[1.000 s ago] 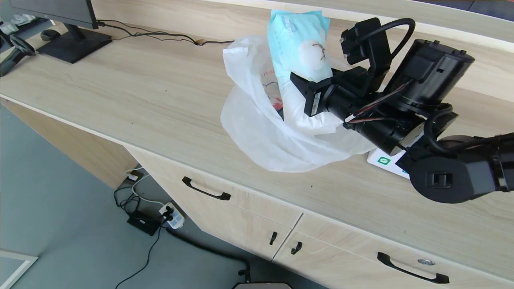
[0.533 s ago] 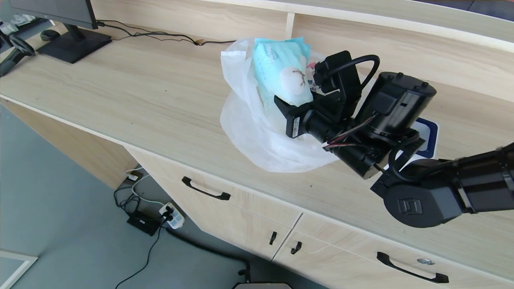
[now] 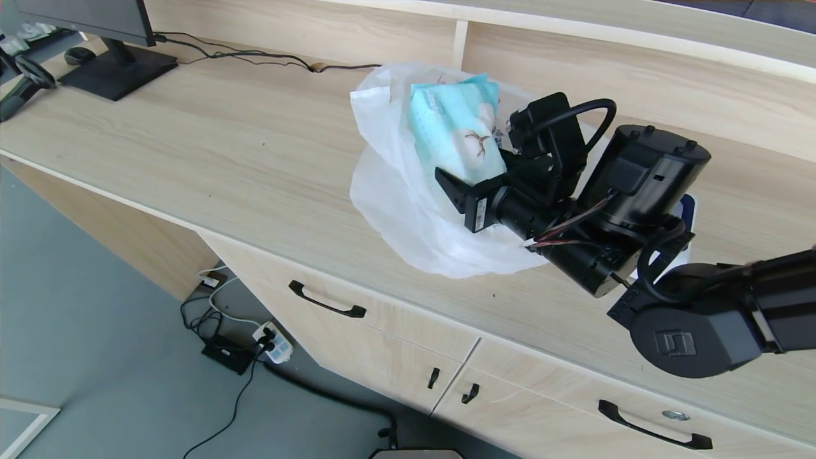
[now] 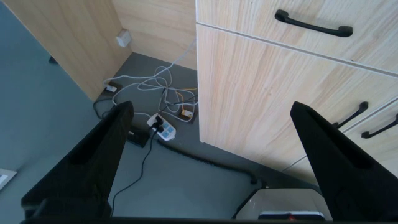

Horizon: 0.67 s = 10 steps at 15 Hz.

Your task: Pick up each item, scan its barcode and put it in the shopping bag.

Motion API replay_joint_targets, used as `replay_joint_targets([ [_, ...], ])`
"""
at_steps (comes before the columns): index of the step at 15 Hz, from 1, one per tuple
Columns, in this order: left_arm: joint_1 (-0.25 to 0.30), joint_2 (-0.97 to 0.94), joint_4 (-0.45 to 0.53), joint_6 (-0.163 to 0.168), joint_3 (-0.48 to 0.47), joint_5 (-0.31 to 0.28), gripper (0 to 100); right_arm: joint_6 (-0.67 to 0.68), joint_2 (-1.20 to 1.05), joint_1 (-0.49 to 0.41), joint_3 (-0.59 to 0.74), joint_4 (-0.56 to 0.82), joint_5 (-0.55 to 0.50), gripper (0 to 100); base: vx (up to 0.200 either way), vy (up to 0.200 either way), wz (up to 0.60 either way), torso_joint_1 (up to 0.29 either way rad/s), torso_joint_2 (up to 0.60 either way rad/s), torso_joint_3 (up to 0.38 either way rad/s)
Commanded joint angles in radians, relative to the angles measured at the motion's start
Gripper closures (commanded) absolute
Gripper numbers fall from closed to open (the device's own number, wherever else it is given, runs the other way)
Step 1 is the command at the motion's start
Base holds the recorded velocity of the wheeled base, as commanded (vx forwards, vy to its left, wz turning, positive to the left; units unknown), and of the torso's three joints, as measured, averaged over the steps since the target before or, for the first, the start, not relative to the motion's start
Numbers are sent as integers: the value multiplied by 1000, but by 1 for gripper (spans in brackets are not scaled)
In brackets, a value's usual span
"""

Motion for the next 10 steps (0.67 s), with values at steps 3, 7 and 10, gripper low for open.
replay_joint_targets([
  [3,0,0,-1,0,0,1,0,9,-1,2,-23,-4,1,0,0,0,0,0,0,0],
  [7,0,0,-1,-2,0,1,0,18,-9,-1,-45,-29,-2,0,0,0,0,0,0,0],
  [10,0,0,1,-5,0,1,0,27,-64,-1,-89,-19,-47,0,0,0,0,0,0,0],
])
